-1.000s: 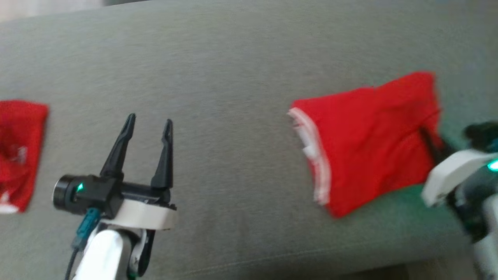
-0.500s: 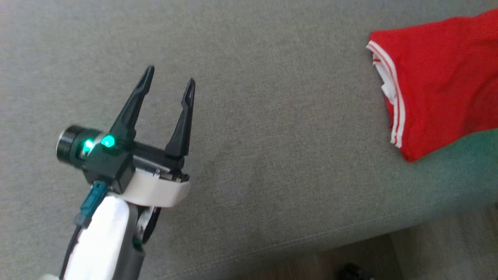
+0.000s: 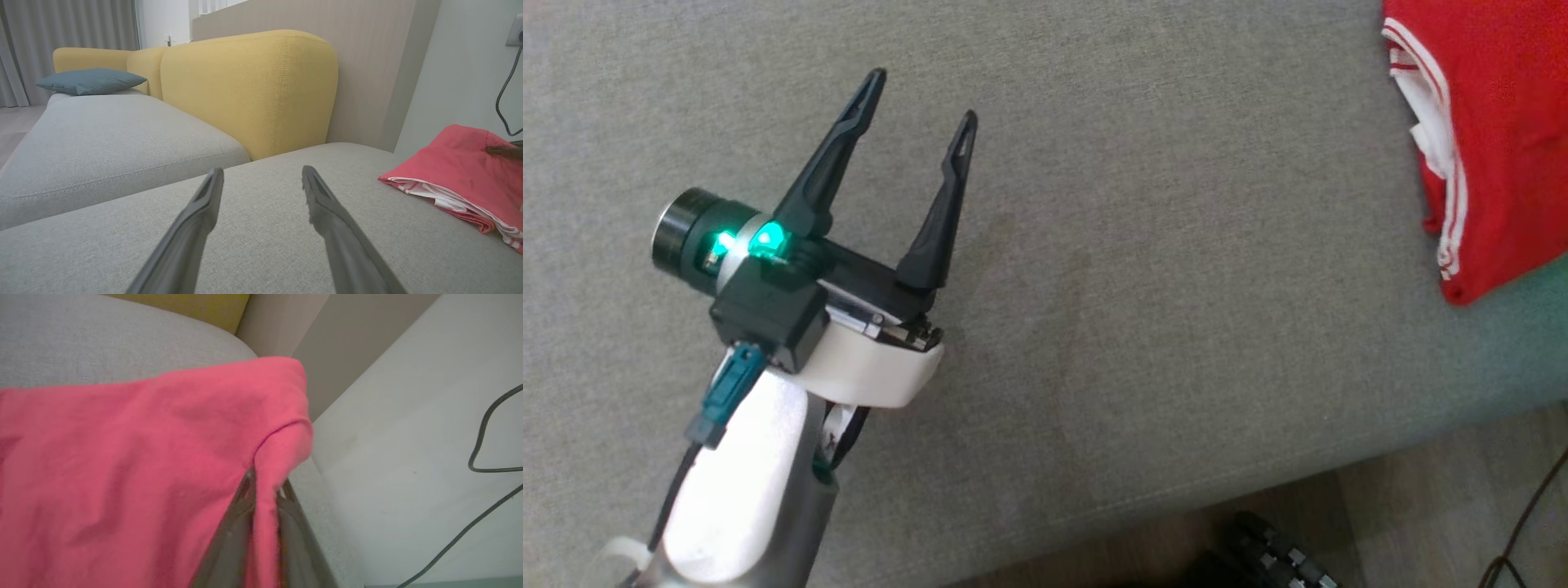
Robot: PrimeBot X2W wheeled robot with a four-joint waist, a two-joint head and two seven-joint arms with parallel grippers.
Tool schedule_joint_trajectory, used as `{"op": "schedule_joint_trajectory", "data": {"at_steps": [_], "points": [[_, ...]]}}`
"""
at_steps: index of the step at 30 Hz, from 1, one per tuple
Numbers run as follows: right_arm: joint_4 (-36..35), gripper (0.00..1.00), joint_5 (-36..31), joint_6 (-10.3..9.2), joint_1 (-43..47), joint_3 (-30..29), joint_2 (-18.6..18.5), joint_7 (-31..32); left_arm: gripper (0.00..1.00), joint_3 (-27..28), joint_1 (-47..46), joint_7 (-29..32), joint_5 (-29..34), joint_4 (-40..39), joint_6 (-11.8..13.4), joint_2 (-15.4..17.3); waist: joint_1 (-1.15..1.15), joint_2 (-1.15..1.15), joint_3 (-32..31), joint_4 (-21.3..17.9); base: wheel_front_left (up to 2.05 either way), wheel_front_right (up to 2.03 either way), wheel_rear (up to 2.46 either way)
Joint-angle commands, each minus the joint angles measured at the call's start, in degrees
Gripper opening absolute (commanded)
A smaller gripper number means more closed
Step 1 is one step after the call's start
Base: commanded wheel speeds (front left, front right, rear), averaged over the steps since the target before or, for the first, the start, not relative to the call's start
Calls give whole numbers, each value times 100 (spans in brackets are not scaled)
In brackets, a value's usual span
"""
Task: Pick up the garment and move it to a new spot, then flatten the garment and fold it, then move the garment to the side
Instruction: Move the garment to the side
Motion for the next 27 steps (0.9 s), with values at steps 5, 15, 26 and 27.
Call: {"op": "schedule_joint_trajectory", "data": {"at_steps": [5, 15, 26, 27], "points": [[-110, 100, -350, -4, -37, -231, 176, -548, 100, 140, -133, -28, -3, -159, -6, 11, -1, 0, -17, 77, 0, 0, 0], [-929, 100, 206, -4, 683, 411, 744, -1910, 100, 319, 258, -28, -104, -38, 146, -60, -1, 0, -562, 281, 0, 0, 0], [-1904, 100, 827, -4, 1798, 1639, 1352, -2137, 100, 667, 911, -28, -270, 109, 446, -229, -1, 0, -1406, 1148, 0, 0, 0], [-1937, 100, 863, -4, 1874, 1701, 1383, -2129, 100, 710, 978, -28, -279, 127, 481, -241, -1, 0, -1490, 1236, 0, 0, 0]]}}
